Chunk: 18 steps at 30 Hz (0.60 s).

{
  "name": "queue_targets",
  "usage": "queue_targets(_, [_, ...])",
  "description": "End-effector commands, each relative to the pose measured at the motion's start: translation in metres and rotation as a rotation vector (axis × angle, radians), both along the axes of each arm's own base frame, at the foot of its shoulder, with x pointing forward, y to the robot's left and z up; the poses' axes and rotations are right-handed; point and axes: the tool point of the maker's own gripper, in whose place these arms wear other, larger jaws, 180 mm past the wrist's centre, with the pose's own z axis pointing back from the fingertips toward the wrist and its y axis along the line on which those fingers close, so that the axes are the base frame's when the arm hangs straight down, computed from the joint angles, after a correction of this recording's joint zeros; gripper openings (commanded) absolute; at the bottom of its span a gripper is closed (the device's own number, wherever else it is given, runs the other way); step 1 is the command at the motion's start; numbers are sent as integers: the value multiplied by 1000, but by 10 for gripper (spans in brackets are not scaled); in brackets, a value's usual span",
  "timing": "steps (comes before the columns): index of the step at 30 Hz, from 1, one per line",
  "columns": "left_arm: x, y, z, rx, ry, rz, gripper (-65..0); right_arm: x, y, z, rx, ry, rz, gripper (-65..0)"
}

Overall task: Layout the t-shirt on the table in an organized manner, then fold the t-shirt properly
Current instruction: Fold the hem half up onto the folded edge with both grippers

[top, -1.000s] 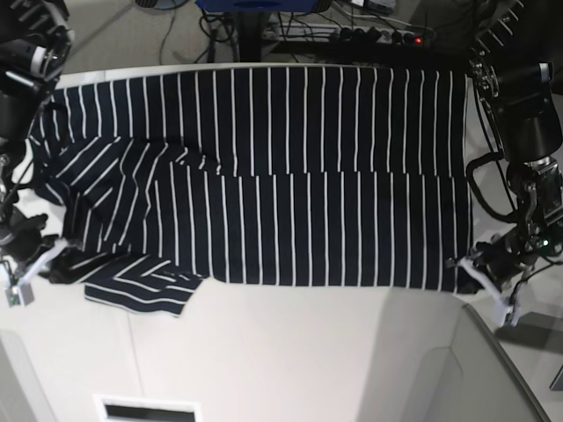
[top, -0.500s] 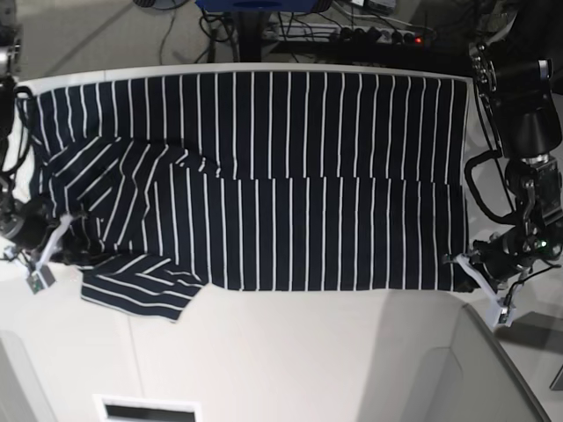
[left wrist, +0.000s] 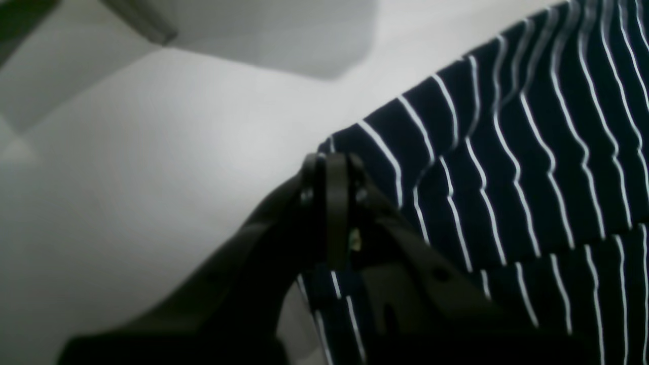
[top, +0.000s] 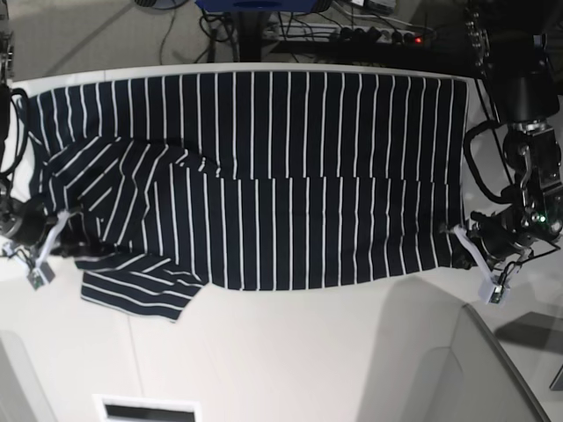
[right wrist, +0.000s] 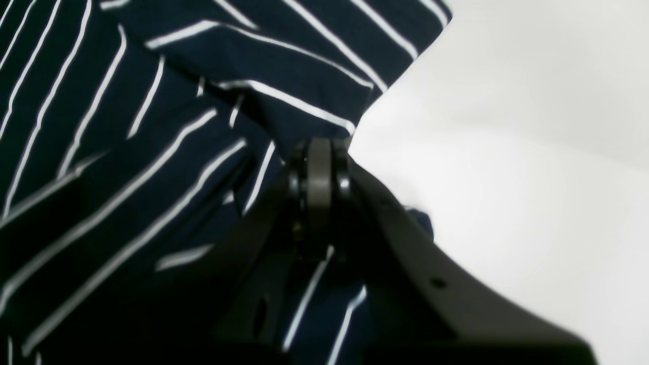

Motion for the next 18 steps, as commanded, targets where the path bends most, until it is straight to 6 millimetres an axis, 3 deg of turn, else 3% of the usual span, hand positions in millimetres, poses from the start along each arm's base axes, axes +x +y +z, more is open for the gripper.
queue_targets(1, [7, 7, 16, 21, -44, 0, -650, 14, -15, 22, -18, -57, -10, -650])
queue_targets(13, [-17, 13, 3, 54, 9, -36, -650, 2, -43, 25, -25, -46, -97, -650])
queue_targets(18, [-20, 16, 3, 74, 20, -72, -650, -15, -54, 17, -48, 14, -129, -650])
